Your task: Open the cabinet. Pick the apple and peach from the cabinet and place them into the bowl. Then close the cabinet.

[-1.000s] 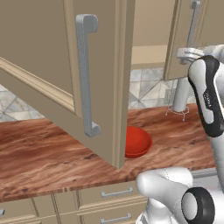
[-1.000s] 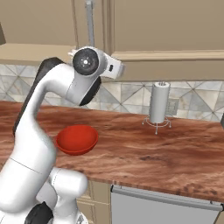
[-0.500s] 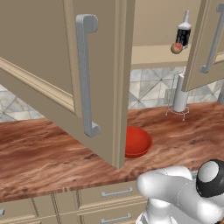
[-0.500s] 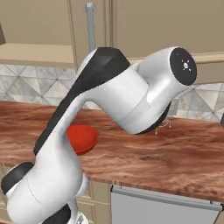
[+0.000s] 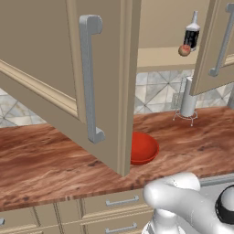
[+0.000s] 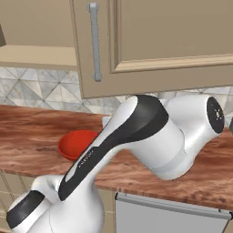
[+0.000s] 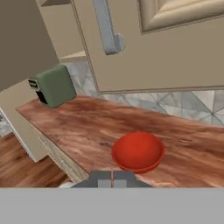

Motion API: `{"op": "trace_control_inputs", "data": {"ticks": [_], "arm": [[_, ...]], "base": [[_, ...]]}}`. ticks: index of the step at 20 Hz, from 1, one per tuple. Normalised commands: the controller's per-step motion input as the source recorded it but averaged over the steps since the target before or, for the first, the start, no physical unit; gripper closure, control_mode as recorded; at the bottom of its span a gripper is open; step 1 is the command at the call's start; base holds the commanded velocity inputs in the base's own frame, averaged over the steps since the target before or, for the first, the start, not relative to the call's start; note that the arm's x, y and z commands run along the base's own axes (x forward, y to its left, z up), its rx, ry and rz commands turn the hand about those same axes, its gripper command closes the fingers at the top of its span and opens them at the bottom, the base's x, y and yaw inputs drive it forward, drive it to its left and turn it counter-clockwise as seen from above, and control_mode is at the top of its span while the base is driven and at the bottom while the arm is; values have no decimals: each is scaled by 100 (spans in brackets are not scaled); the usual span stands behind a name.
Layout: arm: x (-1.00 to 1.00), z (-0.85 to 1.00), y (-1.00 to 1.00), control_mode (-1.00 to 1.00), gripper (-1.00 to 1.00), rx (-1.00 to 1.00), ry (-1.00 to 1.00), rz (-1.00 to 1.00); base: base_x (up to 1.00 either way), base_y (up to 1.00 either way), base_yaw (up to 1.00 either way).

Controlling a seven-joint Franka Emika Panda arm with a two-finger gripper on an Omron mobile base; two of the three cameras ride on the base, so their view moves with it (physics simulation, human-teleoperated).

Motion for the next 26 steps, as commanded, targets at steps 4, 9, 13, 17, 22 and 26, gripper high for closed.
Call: {"op": "trace_control_inputs", "data": {"ticks": [4,9,13,17,22,26], "arm": [[-20,-46,100,-100,100,-11,-36,-16],[-37,-24,100,-100,-100,-13,-46,-12],[-18,60,100,-100,-100,-2,-57,-29],[-51,100,100,-100,-100,0,-42,-28],[-39,86,100,-100,-100,-4,-39,-24],[32,3,100,-100,-100,-8,-28,-23]], "base": [[0,0,0],[0,0,0],[0,0,0],[0,0,0],[0,0,0],[0,0,0]]}}
